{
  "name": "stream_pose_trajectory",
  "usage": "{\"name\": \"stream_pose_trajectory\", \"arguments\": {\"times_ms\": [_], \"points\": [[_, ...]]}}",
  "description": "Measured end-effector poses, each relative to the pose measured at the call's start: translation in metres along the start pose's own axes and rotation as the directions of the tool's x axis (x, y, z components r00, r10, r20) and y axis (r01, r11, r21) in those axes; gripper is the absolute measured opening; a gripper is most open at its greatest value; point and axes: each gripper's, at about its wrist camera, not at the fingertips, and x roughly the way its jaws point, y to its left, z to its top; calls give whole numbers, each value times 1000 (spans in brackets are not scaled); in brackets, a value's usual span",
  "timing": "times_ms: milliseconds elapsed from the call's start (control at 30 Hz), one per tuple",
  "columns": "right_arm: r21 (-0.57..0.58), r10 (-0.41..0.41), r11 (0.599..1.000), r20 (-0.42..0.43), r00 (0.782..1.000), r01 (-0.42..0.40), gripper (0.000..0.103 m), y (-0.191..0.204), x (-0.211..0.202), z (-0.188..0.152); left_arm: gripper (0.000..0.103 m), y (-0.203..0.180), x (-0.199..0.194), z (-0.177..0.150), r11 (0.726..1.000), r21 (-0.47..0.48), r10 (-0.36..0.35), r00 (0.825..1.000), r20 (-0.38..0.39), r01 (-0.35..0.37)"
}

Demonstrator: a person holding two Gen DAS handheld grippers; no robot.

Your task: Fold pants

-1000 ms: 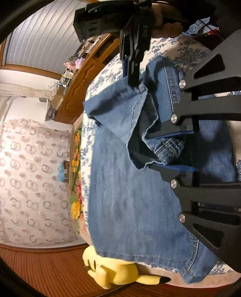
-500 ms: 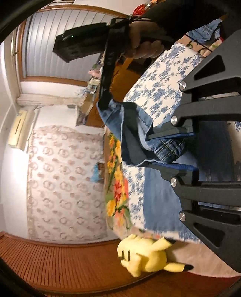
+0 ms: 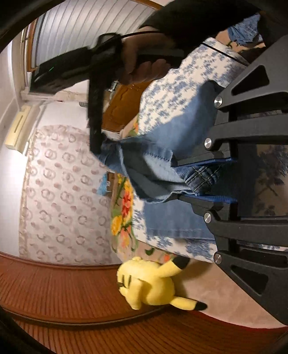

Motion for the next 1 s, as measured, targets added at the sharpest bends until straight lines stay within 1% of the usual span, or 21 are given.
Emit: {"name": "stream_pose_trajectory", "arguments": {"times_ms": [133, 167, 267, 367, 500, 533, 567, 600, 667, 700, 733, 767, 833, 867, 900, 933, 1000], "points": [[-37, 6, 999, -53, 999, -8, 4, 8, 31, 6, 24, 12, 3, -14, 1000, -27, 12, 1000, -28, -13], [-46, 4, 999, -62, 998, -7, 4, 9, 35, 15, 24, 15, 5, -17, 999, -30, 17, 999, -36, -18], [-58, 2, 998, -102, 995, -7, 4, 12, 55, 24, 25, 22, 11, -25, 999, -29, 33, 997, -68, -35], [-69, -7, 998, -133, 991, -2, 4, 19, 77, 27, 26, 29, 11, -30, 998, -40, 39, 996, -80, -42], [-81, -15, 997, -161, 987, 2, 4, 25, 93, 31, 27, 37, 11, -37, 996, -60, 54, 994, -96, -60], [-83, -21, 997, -166, 986, 7, 4, 26, 97, 32, 27, 39, 11, -38, 995, -62, 68, 993, -101, -74], [-84, -30, 996, -173, 985, 15, 4, 26, 99, 32, 28, 41, 11, -40, 994, -64, 81, 991, -105, -88], [-83, -40, 996, -181, 983, 26, 4, 26, 102, 32, 33, 44, 10, -41, 993, -72, 87, 990, -108, -95], [-87, -38, 996, -189, 981, 22, 9, 27, 103, 31, 37, 47, 9, -42, 991, -75, 98, 990, -106, -106], [-92, -37, 996, -183, 982, 20, 10, 28, 100, 30, 38, 46, 9, -43, 992, -68, 102, 989, -103, -110], [-93, -37, 995, -179, 983, 21, 15, 28, 98, 28, 38, 45, 8, -43, 992, -65, 100, 990, -100, -107], [-91, -34, 996, -174, 984, 19, 25, 27, 97, 27, 41, 45, 7, -42, 992, -66, 100, 990, -99, -107], [-83, -21, 997, -152, 988, 9, 41, 24, 88, 27, 45, 44, 7, -40, 991, -59, 111, 989, -95, -117], [-80, -17, 997, -143, 990, 5, 44, 22, 89, 27, 49, 42, 7, -39, 991, -54, 117, 989, -91, -122], [-77, -13, 997, -133, 991, 3, 45, 21, 85, 27, 52, 41, 6, -38, 991, -51, 121, 989, -86, -126], [-78, -16, 997, -124, 992, 7, 48, 19, 80, 27, 52, 40, 6, -37, 991, -51, 121, 989, -83, -126], [-75, -35, 997, -108, 994, 27, 48, 15, 70, 25, 52, 38, 5, -35, 991, -50, 121, 989, -79, -126]]}}
